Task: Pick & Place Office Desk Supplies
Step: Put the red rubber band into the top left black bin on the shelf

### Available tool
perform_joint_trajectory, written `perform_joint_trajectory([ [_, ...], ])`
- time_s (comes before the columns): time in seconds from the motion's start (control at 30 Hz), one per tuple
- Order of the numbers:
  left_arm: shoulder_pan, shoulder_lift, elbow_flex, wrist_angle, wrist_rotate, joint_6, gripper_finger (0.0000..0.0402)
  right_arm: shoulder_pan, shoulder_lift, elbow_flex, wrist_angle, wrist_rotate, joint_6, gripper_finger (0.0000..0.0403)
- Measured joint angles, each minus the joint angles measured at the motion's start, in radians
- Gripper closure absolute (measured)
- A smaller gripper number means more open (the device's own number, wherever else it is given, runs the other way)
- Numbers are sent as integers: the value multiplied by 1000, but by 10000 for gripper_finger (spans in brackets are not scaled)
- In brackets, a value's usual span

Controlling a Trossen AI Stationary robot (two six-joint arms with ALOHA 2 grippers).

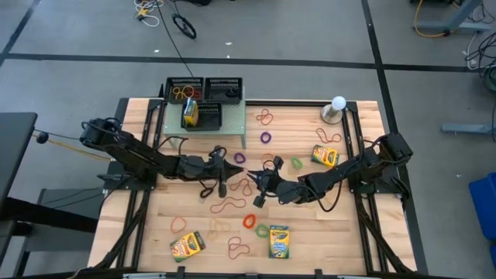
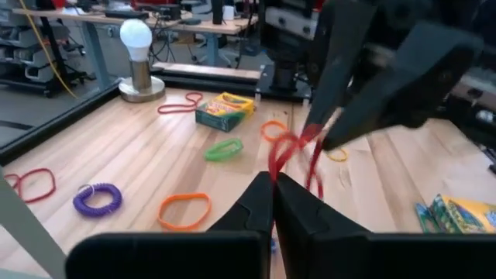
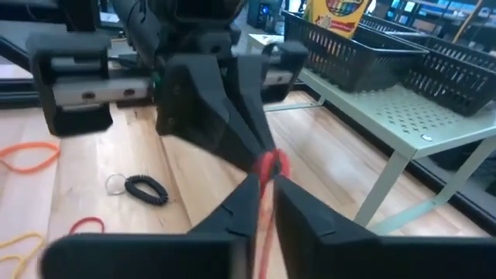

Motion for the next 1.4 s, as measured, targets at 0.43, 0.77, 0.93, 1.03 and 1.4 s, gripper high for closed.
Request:
perform_joint_trajectory([
  [0.43, 16, -329, 76, -313, -183, 71, 396, 27, 0, 0, -147, 74, 59, 277],
  [0.77, 316, -561, 423, -882, -342, 241, 395, 28, 0, 0, -188, 37, 71, 393],
  [0.93, 560, -570, 540, -1027, -271, 280, 394, 32, 0, 0, -193, 30, 72, 389],
  [1.03, 715, -568, 544, -1086, -139, 282, 394, 32, 0, 0, -200, 30, 72, 398],
  [1.4, 1144, -478, 478, -1161, 209, 243, 393, 32, 0, 0, -201, 32, 72, 399],
])
